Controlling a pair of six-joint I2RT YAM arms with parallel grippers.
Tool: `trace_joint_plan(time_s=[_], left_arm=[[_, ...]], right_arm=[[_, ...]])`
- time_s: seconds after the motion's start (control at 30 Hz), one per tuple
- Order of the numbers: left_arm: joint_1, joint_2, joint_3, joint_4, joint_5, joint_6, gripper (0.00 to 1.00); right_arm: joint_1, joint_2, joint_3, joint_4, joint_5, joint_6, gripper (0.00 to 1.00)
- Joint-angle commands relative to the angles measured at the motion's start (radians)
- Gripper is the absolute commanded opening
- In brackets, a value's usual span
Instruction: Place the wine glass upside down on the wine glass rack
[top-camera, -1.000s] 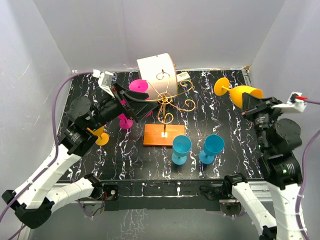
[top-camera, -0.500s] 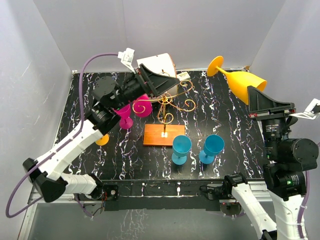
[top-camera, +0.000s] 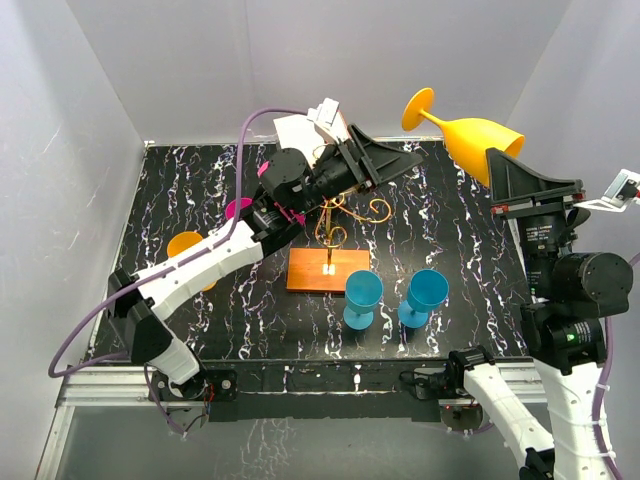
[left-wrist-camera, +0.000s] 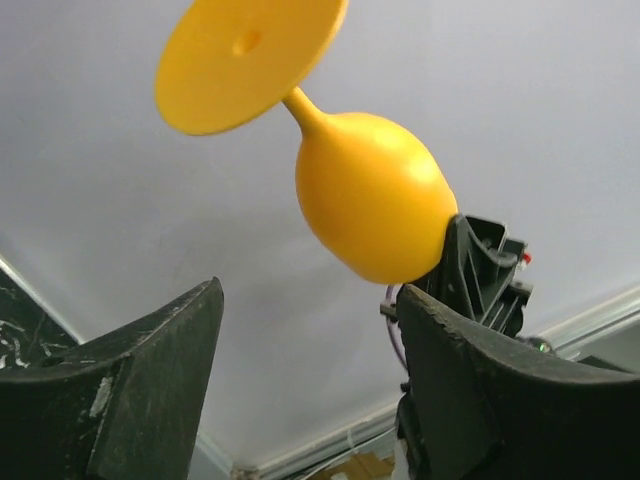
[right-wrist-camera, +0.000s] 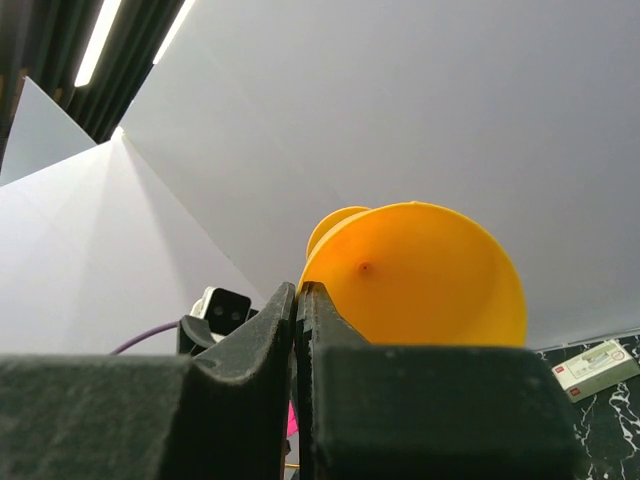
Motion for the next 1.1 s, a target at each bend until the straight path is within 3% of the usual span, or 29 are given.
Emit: trace_joint_plan(time_s=[0.0, 0.27, 0.43, 0.67, 1.07], left_arm=[[-0.028, 0.005, 0.109, 0.037, -0.119, -0.085, 0.67], [-0.046, 0.055, 0.142, 0.129, -0.265, -0.087, 0.70], [-0.050, 0.107, 0.222, 0.142, -0.286, -0.120, 0.68], [-0.054, 0.169, 0.266, 0.228, -0.286, -0.188, 0.56], [-0.054, 0.146, 0.218, 0.316, -0.314, -0.156, 0.28]], right_arm=[[-0.003, 0.015, 0.055, 0.100, -0.039, 0.012, 0.00], [-0.003, -0.006, 0.079, 0.073, -0.122, -0.043, 0.00], [-0.004, -0.030, 0.061, 0.081, -0.176, -0.039, 0.00], [-0.003, -0.054, -0.024, 0.130, -0.297, -0.057, 0.00], [-0.003, -0.091, -0.086, 0.085, -0.313, -0.079, 0.00]])
